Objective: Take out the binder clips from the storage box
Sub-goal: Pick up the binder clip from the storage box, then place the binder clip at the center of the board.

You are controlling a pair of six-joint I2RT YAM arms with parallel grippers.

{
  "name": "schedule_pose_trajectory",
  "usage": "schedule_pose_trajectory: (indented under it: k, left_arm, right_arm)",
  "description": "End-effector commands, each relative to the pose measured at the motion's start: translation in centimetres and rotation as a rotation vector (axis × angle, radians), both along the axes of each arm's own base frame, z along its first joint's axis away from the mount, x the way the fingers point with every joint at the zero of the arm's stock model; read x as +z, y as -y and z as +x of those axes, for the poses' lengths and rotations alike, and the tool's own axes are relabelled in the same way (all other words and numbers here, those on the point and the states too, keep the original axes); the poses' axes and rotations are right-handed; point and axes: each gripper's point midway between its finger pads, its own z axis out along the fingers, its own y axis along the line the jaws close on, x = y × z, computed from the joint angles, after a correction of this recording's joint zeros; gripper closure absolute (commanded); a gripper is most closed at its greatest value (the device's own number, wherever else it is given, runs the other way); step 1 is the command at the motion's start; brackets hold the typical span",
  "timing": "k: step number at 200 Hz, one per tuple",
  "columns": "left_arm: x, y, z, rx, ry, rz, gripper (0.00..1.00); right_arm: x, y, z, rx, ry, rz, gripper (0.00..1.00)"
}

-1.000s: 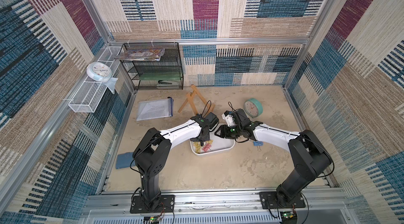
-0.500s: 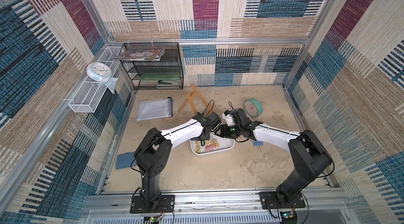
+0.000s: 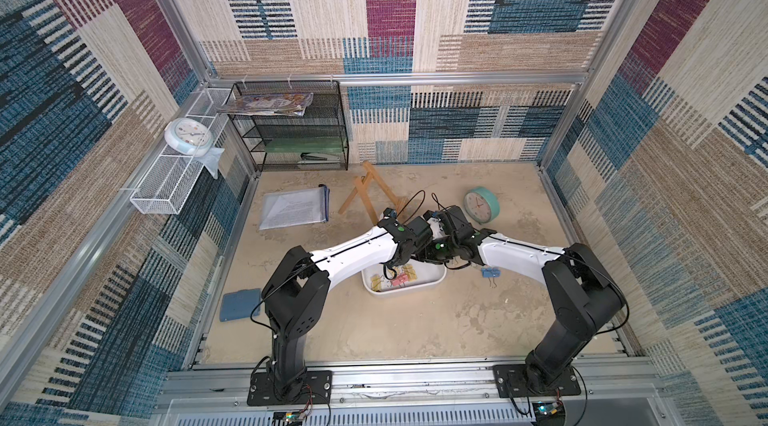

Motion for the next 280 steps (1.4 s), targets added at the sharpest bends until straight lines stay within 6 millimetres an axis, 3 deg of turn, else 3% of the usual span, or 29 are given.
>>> schedule_pose_trajectory:
  k: [1, 48, 106, 152, 211, 252, 280]
  left_arm:
    - [1.6, -0.9, -0.2, 0.003, 0.030, 0.023, 1.00]
    - [3.6, -1.9, -1.0, 0.027, 0.085, -0.024, 1.00]
    - [6.1, -4.7, -2.3, 0.061, 0.215, -0.102, 1.00]
    - [3.6, -8.1, -3.6, 0.109, 0.198, -0.171, 1.00]
    - [-0.7, -13.3, -4.7, 0.271, 0.102, -0.250, 1.00]
    - [-3.3, -14.5, -4.0, 0.332, 0.014, -0.258, 1.00]
    - [-4.6, -15.2, -3.8, 0.351, -0.051, -0.193, 1.00]
  right_arm:
    - [0.7, -0.9, 0.3, 0.038, 0.022, 0.028, 0.54]
    - [0.6, -1.0, 0.6, 0.040, 0.029, 0.026, 0.56]
    - [3.3, -1.3, 1.1, 0.029, 0.099, 0.074, 0.54]
    - [6.9, -1.2, 1.5, 0.000, 0.223, 0.140, 0.49]
    - [9.8, -0.2, 2.1, -0.061, 0.366, 0.151, 0.49]
    - [12.0, 0.4, 2.6, -0.136, 0.497, 0.208, 0.46]
    - [11.1, -0.2, 2.3, -0.109, 0.453, 0.184, 0.41]
